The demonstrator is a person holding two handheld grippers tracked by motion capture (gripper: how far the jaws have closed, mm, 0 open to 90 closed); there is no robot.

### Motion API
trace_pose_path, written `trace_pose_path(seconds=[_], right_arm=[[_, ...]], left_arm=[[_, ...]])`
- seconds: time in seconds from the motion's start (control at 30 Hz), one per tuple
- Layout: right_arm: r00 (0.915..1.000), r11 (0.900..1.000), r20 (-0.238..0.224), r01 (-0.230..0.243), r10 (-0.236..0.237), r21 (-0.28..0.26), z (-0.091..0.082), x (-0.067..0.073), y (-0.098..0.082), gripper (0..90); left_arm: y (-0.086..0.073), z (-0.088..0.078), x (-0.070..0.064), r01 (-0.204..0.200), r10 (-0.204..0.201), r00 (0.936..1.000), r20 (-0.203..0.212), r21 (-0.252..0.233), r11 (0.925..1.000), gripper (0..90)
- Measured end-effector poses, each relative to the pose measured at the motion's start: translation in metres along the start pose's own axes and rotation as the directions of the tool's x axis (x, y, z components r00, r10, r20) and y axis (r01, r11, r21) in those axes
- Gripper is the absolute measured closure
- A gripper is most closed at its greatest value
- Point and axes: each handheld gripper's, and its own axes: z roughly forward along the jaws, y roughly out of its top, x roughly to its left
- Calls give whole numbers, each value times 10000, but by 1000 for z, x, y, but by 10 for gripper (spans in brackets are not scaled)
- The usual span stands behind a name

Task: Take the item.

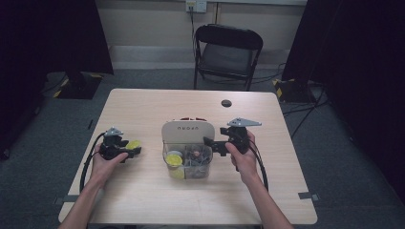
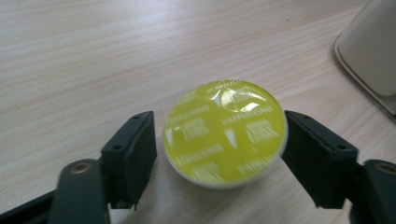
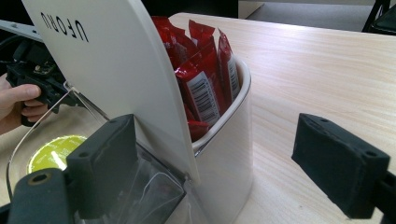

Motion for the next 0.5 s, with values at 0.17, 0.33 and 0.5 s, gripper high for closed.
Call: trace_pose_path(seconds=[0.17,0.33,0.5], right_arm=[[10000,10000,7,12,-12,14,0,0,0,134],[10000,10000,-7,30,-30,-34,-2,1,3,140],[10000,10000,16,7,-7,-51,-3,1,5,141]], left_arm=[[1,-4,-2,188,-187,9998,92,-100,9998,193],[2,-13,-6,296,-292,9994,200,-201,9994,195],[-4,-26,-16,44,-43,10000,43,-189,9998,200]])
